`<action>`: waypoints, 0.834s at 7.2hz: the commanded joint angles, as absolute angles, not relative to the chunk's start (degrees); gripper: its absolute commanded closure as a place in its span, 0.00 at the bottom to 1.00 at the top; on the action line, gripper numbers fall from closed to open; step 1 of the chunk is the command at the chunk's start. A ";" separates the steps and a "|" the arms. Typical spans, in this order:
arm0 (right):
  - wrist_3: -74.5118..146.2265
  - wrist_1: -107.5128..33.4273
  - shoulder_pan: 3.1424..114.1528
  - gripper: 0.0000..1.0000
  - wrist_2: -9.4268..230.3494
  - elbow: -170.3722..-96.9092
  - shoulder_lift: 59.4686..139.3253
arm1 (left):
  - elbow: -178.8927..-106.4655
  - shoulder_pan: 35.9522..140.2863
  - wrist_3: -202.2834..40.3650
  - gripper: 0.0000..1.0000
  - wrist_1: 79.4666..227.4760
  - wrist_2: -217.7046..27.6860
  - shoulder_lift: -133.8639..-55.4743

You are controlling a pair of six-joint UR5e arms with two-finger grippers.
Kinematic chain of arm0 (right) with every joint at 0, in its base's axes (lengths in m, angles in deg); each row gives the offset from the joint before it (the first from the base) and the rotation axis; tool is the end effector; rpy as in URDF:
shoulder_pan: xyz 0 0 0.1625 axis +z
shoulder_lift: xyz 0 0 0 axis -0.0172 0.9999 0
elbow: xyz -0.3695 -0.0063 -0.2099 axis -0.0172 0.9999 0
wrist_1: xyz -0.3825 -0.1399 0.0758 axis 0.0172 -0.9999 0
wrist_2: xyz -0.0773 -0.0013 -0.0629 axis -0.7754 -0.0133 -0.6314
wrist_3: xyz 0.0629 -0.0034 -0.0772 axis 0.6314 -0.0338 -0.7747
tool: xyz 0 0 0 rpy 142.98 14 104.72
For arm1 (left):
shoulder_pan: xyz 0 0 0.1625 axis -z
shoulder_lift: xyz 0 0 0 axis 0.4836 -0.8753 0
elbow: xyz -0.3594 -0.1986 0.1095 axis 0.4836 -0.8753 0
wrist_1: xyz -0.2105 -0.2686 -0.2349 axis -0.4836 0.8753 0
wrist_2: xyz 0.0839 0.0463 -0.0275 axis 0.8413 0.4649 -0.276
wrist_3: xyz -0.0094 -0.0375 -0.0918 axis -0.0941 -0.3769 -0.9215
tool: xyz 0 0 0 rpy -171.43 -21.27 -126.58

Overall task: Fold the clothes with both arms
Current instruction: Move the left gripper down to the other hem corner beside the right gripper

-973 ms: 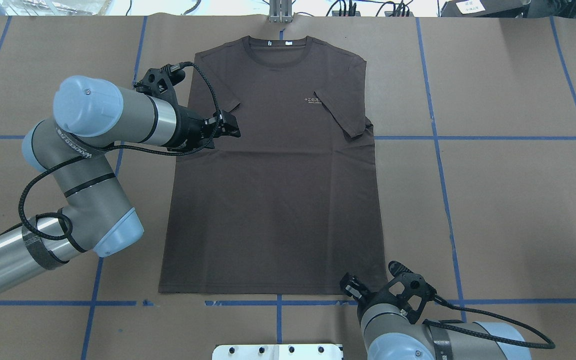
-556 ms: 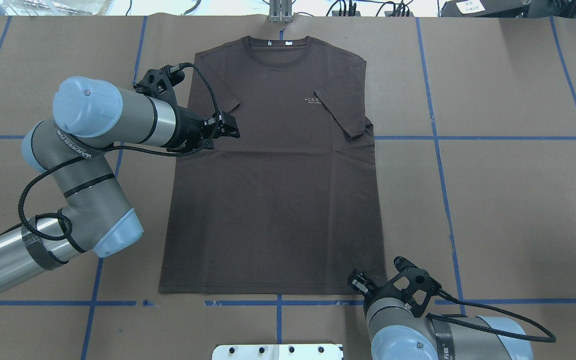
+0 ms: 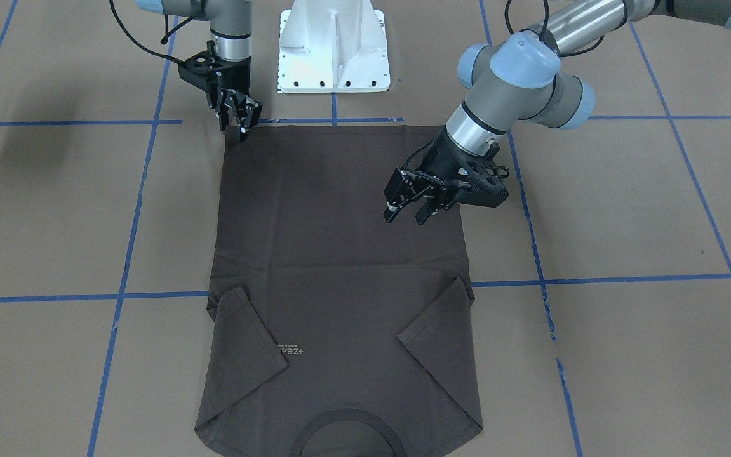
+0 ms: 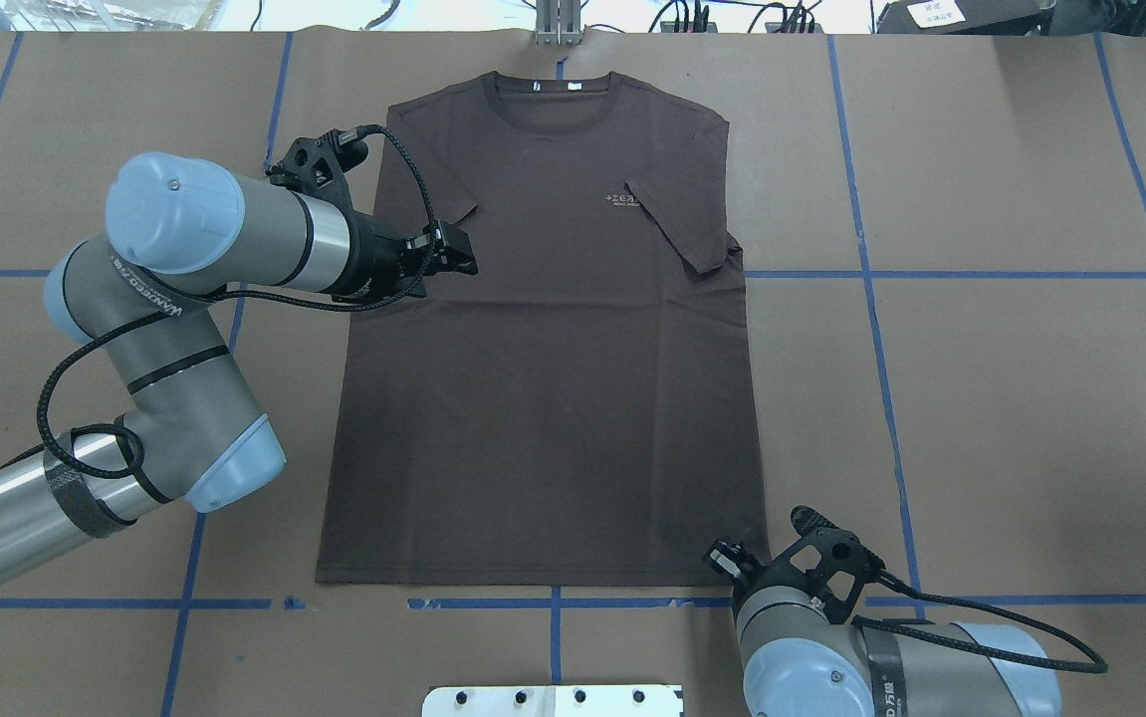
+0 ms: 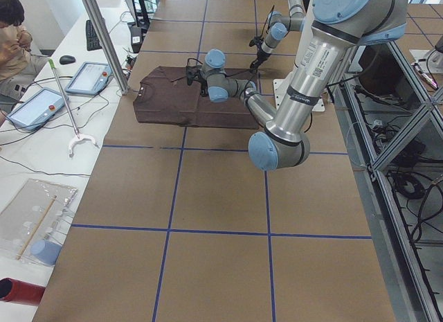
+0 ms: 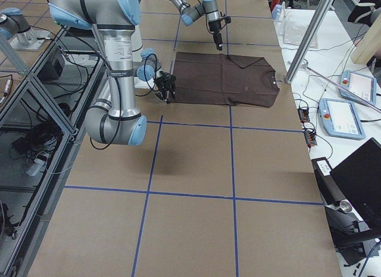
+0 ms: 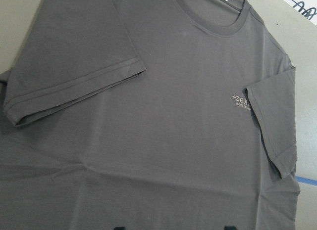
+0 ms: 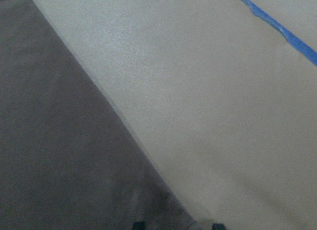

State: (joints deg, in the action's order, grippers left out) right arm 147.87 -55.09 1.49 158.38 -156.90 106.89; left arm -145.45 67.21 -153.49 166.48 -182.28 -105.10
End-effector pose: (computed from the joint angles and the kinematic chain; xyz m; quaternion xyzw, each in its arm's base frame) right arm -0.5266 -0.1886 0.3532 0.0612 -0.3237 0.3756 0.8663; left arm 0.4537 -0.4873 0.2446 0.0829 0.5959 -0.1494 0.7847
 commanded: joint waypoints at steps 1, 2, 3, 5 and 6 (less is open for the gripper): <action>146.37 -55.13 3.75 1.00 160.99 -157.53 107.28 | -145.49 67.16 -153.50 0.27 166.48 -182.28 -105.05; 144.71 -55.22 4.37 1.00 161.70 -158.93 107.72 | -145.58 67.16 -153.59 0.27 166.48 -182.28 -105.05; 144.43 -55.22 4.38 1.00 161.79 -159.29 107.81 | -145.58 67.16 -153.68 0.27 166.39 -182.28 -105.05; 144.42 -55.22 4.47 1.00 161.97 -160.96 107.72 | -145.66 67.24 -153.77 0.27 166.39 -182.20 -104.96; 144.34 -55.22 4.47 1.00 161.97 -162.45 107.90 | -147.58 66.98 -156.38 0.27 166.22 -179.93 -101.74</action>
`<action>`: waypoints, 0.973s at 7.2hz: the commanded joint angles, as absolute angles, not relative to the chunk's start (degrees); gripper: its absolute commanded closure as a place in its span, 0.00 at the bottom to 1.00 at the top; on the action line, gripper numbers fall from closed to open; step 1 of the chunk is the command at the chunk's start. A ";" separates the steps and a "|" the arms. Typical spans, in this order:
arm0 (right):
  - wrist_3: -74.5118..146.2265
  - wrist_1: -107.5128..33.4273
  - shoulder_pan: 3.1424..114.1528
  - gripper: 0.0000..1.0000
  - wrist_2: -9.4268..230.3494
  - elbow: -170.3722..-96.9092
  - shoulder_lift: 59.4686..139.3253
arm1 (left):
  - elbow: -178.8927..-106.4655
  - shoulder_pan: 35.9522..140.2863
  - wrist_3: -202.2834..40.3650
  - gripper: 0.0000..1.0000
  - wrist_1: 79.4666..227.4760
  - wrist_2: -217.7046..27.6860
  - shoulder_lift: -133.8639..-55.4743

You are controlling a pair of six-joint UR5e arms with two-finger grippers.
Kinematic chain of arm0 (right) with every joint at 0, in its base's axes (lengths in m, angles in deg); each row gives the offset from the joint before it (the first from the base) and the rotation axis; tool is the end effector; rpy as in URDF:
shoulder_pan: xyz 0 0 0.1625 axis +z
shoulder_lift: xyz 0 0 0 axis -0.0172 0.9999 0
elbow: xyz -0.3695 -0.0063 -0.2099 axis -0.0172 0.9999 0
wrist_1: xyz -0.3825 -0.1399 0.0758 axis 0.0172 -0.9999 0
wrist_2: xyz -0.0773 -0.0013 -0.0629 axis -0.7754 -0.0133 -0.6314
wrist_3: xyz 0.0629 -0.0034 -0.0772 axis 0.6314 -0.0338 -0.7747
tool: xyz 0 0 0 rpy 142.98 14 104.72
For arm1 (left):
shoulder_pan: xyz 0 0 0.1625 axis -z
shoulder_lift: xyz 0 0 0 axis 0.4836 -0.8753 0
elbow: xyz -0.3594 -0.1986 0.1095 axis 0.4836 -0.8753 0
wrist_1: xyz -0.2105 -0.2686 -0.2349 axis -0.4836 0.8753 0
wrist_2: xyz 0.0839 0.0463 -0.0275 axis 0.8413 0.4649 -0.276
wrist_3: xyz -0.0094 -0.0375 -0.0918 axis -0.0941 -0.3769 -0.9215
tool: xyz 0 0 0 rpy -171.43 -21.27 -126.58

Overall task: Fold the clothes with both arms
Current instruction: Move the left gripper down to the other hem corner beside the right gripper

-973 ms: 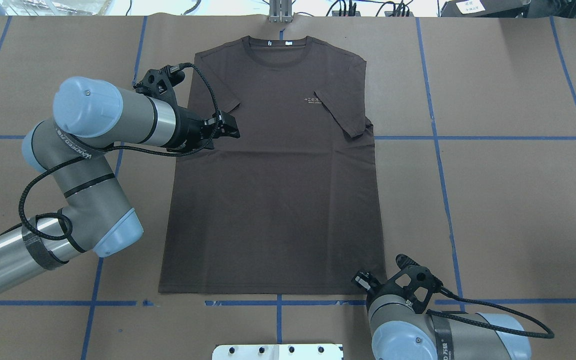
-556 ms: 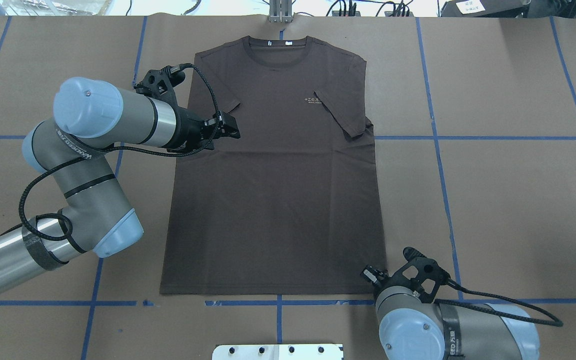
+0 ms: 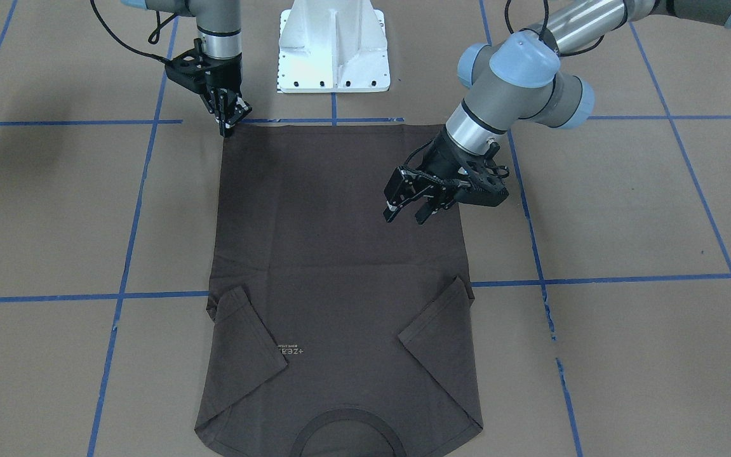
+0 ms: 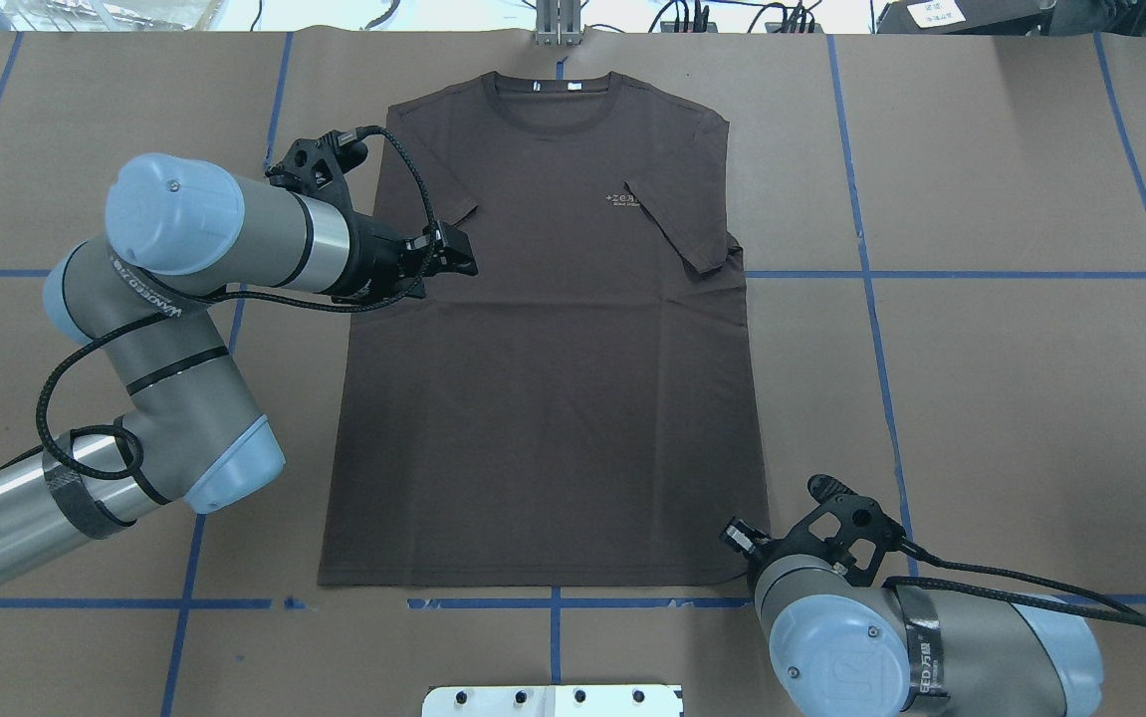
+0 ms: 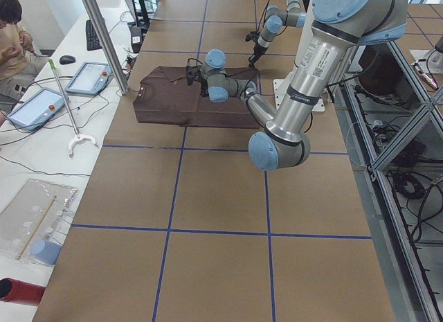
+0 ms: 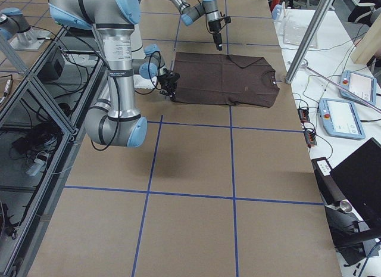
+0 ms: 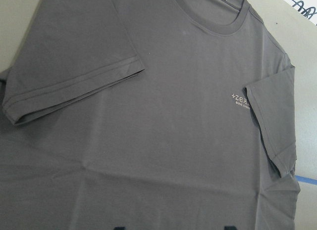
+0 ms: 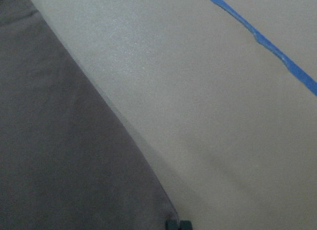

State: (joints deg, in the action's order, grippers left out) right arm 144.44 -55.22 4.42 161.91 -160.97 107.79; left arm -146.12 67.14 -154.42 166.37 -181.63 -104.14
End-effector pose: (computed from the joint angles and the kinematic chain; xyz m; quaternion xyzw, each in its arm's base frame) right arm -0.4984 -0.2077 0.3323 0.0431 -0.3376 0.3654 0.8664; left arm 0.4503 -0.4849 0.2507 0.0808 0.5931 -0.1597 0.7850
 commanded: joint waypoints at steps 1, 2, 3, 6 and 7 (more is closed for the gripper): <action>143.55 -55.22 5.07 1.00 162.93 -163.51 107.90 | -153.34 63.50 -158.23 0.27 165.78 -175.13 -96.22; 142.15 -55.22 6.21 1.00 165.11 -165.00 108.07 | -157.14 56.94 -160.51 0.27 164.56 -167.86 -90.77; 142.05 -55.22 6.57 1.00 165.31 -165.53 108.08 | -160.22 49.91 -164.10 0.27 160.80 -160.39 -87.33; 141.88 -55.22 6.66 1.00 165.40 -165.54 107.99 | -167.78 41.77 -171.07 0.29 144.66 -157.85 -84.30; 141.88 -55.22 6.66 1.00 165.40 -165.54 108.07 | -168.07 39.06 -173.43 0.30 142.77 -157.85 -84.04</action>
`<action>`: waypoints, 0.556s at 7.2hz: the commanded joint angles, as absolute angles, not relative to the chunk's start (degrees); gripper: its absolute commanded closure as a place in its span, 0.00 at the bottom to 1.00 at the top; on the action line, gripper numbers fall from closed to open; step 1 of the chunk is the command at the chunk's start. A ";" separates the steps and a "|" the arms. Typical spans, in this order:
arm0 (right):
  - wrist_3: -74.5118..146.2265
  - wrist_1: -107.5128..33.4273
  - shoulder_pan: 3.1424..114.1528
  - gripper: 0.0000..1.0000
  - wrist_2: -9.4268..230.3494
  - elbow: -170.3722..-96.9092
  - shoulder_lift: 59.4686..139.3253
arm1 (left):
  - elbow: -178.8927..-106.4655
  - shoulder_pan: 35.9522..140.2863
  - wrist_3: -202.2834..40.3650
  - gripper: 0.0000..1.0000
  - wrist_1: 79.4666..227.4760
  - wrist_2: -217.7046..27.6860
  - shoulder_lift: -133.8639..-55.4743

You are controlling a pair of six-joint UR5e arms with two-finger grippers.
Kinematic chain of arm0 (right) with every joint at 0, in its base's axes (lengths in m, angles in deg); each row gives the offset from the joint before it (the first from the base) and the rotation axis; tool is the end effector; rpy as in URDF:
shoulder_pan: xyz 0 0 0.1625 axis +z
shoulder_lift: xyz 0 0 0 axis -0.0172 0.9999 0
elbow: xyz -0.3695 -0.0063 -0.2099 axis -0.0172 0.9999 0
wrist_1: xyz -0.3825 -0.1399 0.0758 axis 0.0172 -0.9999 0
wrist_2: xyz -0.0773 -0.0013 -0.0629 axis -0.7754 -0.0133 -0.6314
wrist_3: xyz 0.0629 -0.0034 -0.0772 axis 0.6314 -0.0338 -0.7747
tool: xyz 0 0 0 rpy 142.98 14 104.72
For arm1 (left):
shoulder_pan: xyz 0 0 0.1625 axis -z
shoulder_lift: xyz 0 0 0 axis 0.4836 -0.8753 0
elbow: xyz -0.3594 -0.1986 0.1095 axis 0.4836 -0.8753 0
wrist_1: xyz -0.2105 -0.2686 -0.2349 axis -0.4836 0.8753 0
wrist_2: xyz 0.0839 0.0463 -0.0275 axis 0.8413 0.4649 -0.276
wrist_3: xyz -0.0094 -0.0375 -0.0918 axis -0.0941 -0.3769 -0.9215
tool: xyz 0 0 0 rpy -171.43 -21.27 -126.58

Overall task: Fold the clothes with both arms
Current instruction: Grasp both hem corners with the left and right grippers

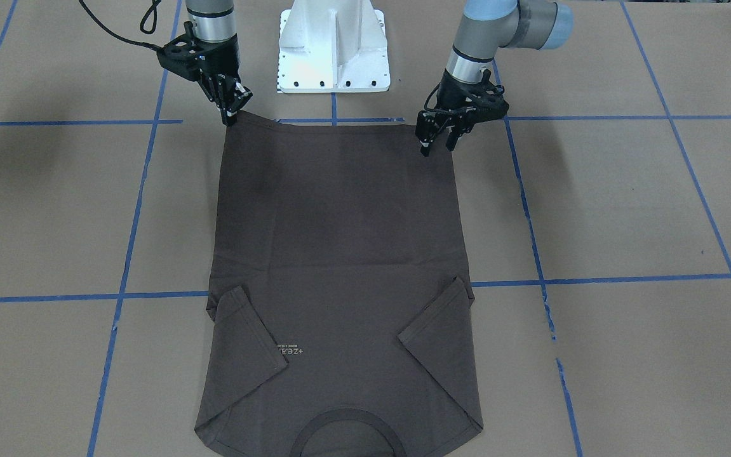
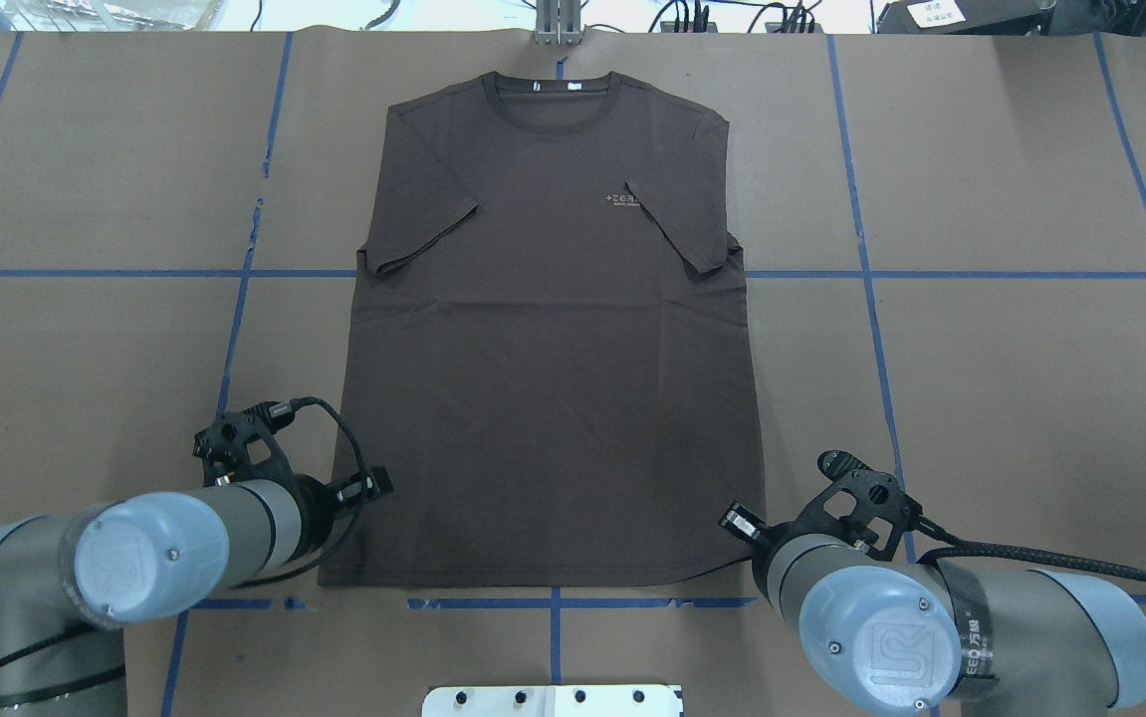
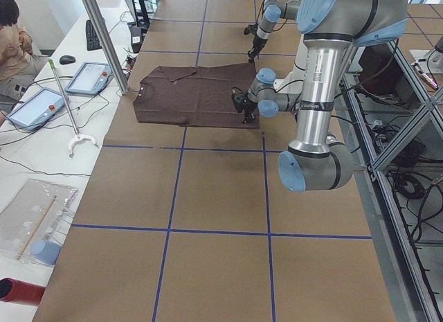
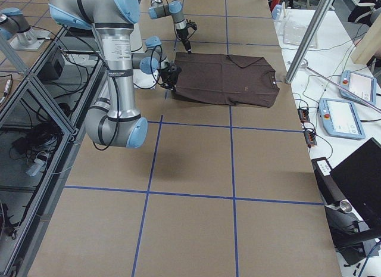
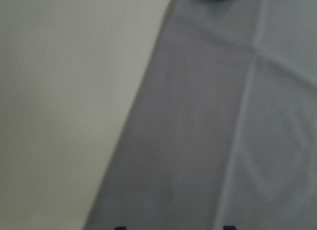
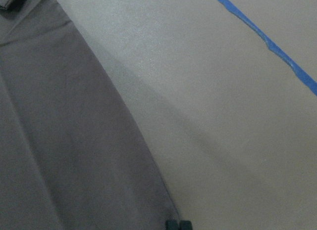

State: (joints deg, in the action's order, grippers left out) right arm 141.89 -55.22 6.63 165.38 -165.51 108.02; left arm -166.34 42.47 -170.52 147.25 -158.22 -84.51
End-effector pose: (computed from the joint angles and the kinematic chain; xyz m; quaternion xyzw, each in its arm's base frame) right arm -0.4705 -0.2183 0.3022 0.0201 -0.3646 0.3542 0.8609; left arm 0.4852 -0.2636 0.3394 0.0379 0.4547 -0.2342 0.8585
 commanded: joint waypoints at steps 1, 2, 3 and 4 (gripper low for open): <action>141.88 -55.22 6.58 1.00 165.40 -165.54 108.08 | -168.34 37.29 -175.72 0.32 142.40 -157.76 -83.17; 141.88 -55.22 6.57 1.00 165.40 -165.54 108.08 | -168.25 36.75 -175.83 0.34 142.22 -157.76 -82.81; 141.88 -55.22 6.57 1.00 165.40 -165.54 108.08 | -168.34 36.75 -175.83 0.34 142.22 -157.76 -81.77; 141.88 -55.22 6.57 1.00 165.40 -165.54 108.08 | -168.34 36.66 -175.83 0.34 142.22 -157.76 -81.58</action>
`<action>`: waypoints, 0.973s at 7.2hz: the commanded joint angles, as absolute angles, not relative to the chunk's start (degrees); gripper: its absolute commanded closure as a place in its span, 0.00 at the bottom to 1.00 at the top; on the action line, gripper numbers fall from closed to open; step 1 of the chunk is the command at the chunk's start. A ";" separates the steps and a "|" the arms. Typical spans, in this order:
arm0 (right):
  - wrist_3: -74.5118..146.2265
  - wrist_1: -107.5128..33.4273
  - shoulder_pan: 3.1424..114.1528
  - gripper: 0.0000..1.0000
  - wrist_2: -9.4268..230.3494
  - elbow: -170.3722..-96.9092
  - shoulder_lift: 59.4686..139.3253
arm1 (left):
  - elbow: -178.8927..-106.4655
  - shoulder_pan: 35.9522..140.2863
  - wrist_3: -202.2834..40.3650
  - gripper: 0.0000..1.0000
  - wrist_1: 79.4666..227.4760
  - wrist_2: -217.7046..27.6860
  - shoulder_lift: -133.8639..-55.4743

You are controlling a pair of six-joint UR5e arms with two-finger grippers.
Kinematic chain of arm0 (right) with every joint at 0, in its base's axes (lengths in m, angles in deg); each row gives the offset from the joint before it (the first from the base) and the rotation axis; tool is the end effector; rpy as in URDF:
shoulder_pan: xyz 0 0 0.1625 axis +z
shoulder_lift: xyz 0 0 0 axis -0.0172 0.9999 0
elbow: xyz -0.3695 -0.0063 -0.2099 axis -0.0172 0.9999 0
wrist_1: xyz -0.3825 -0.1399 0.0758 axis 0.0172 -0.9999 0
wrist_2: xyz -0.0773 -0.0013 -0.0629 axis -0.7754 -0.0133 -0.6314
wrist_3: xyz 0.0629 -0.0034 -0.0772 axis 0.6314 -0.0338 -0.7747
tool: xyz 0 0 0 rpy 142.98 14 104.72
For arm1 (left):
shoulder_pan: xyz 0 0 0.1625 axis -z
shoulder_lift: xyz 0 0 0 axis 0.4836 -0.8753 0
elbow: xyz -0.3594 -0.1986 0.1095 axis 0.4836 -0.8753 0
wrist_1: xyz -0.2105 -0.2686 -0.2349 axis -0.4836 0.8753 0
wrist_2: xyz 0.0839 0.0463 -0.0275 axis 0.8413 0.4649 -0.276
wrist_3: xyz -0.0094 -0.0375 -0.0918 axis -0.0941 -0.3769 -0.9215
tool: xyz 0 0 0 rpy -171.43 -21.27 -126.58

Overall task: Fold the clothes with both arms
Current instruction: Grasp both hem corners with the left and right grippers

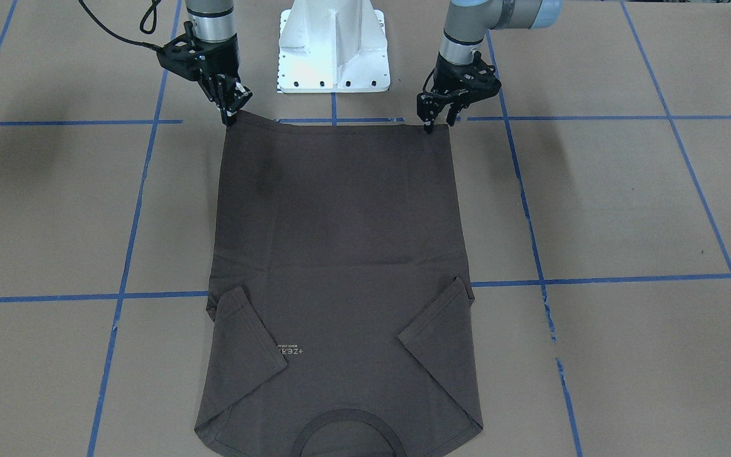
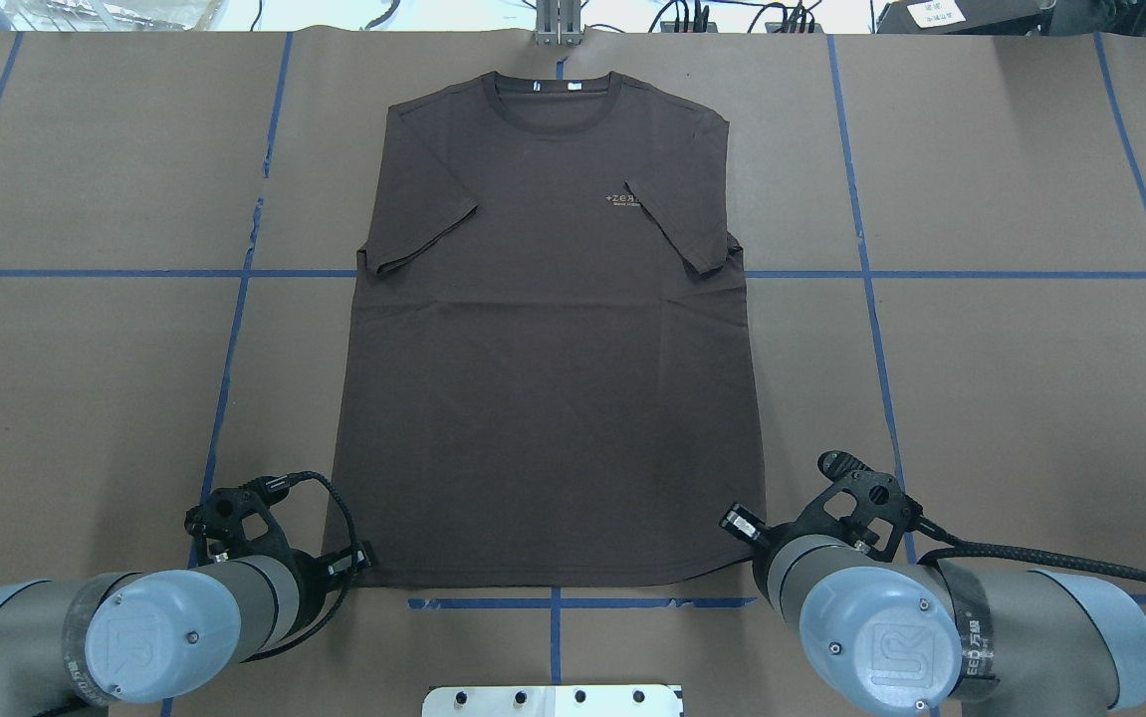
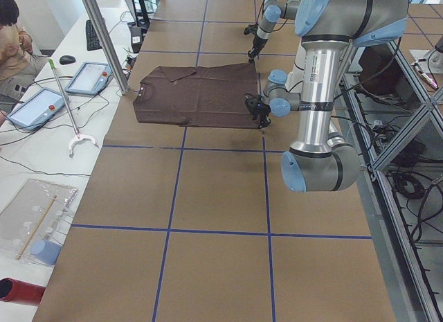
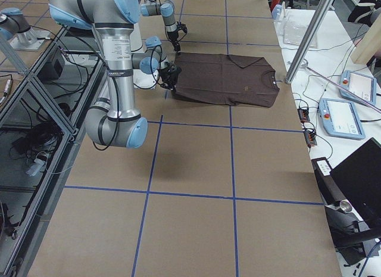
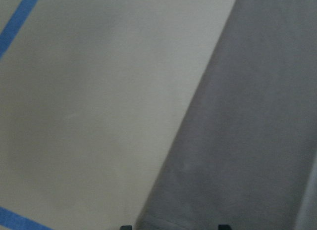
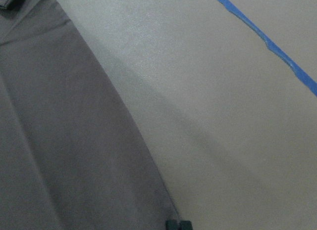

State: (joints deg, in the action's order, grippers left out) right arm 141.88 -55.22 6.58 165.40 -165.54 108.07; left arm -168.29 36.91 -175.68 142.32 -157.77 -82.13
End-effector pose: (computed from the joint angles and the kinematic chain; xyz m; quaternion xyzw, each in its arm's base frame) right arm -0.4704 -0.2178 0.3024 0.0198 -0.3644 0.3537 0.8612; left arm 0.4941 -0.2141 0.3574 0.0040 0.4147 -0.2357 0.8789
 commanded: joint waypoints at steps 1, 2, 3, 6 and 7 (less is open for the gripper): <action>141.88 -55.22 6.57 1.00 165.40 -165.54 108.08 | -168.34 36.66 -175.92 0.38 142.22 -157.76 -81.58; 141.88 -55.22 6.66 1.00 165.40 -165.54 108.08 | -168.34 36.66 -175.92 0.55 142.22 -157.76 -81.58; 141.88 -55.22 6.66 1.00 165.40 -165.54 108.08 | -168.34 36.66 -175.92 0.95 142.22 -157.76 -81.58; 141.79 -55.22 6.66 1.00 165.40 -165.54 107.99 | -173.15 36.75 -175.92 1.00 138.73 -158.03 -81.93; 141.61 -55.22 6.84 1.00 165.57 -166.06 108.16 | -175.61 36.48 -175.92 1.00 137.66 -158.29 -82.10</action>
